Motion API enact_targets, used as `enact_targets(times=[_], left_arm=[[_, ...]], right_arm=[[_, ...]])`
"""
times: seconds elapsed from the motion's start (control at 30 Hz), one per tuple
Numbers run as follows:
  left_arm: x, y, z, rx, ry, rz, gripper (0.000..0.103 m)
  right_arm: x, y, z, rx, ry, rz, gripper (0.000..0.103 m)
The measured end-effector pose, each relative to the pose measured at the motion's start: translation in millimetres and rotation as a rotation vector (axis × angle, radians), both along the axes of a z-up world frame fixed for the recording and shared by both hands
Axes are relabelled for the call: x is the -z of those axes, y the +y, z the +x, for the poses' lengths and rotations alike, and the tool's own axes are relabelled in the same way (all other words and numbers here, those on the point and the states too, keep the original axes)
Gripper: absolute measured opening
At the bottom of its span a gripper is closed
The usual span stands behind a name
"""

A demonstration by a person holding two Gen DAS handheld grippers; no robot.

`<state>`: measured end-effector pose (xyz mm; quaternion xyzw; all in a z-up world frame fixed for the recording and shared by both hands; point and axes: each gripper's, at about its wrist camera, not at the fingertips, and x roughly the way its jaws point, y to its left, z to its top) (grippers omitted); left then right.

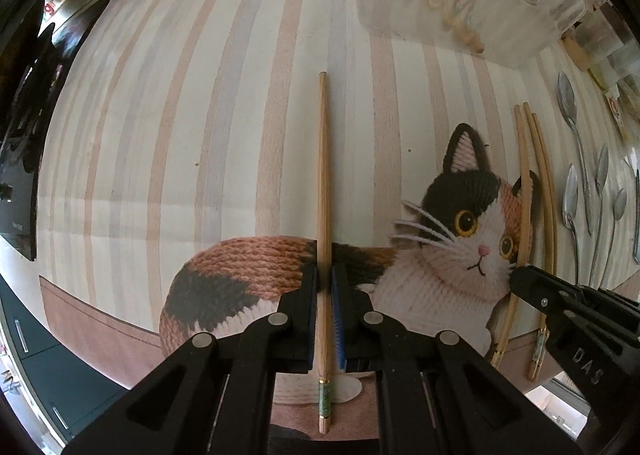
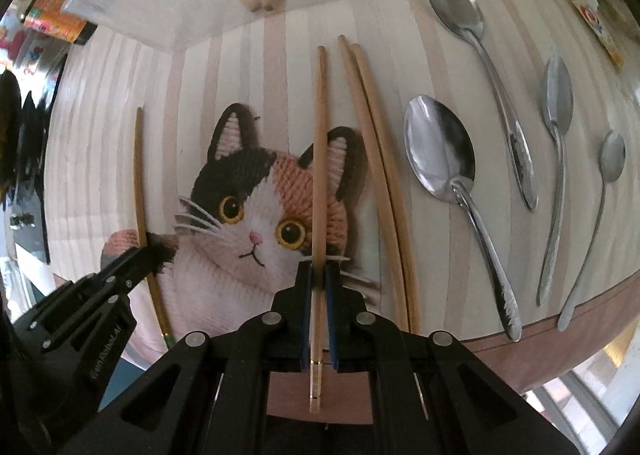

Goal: Organize utensils
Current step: 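Lift both held chopsticks and carry them to the clear basket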

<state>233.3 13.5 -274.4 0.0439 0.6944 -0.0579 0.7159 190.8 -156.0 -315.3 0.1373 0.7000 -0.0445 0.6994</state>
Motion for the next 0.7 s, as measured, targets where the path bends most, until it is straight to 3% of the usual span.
enact_targets(times=[0.53,0.7], left_arm=[[4,-15,2,0.045,-0.008,0.027,0.005],[-1,-16,-2,0.028,-0.021,0.031,0.005]], right_arm=[[4,34,8,-0.067,-0.007,-0.130,0.007],[0,38,3,-0.058,-0.013,-0.121,0.007]])
